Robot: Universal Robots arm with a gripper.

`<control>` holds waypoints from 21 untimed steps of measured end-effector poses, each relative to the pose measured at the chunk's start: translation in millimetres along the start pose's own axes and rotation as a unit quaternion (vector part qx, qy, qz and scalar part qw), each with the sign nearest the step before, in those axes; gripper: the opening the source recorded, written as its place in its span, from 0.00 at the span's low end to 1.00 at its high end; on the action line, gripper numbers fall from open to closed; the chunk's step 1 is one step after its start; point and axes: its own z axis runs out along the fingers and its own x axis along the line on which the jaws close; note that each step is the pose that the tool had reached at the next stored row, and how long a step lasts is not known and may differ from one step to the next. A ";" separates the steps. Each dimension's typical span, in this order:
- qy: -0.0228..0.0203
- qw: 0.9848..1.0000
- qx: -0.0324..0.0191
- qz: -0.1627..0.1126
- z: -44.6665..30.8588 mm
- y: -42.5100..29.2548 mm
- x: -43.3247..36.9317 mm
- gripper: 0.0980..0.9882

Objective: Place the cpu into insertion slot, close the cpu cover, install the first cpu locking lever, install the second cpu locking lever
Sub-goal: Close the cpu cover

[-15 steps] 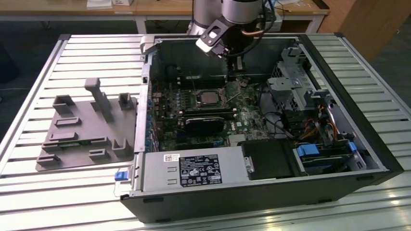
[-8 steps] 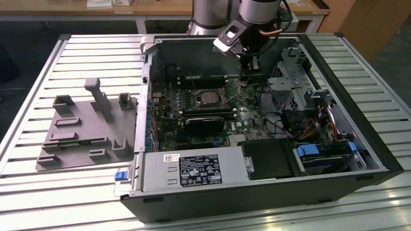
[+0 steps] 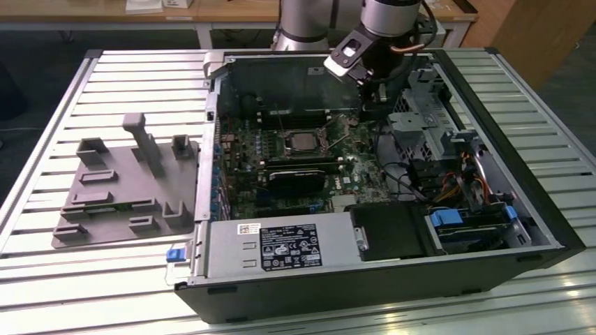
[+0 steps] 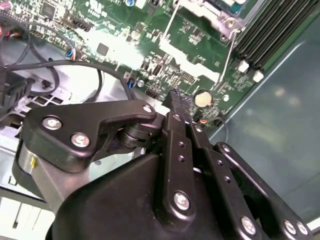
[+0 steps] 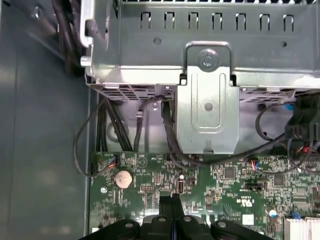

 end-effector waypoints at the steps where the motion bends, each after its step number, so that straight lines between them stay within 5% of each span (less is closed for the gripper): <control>1: 0.000 1.000 0.001 0.000 1.4 0.6 0.0 0.00; 14: 0.000 1.000 0.012 0.000 24.2 0.2 -0.5 0.00; 21: 0.000 1.000 0.013 0.000 26.1 0.2 -0.5 0.00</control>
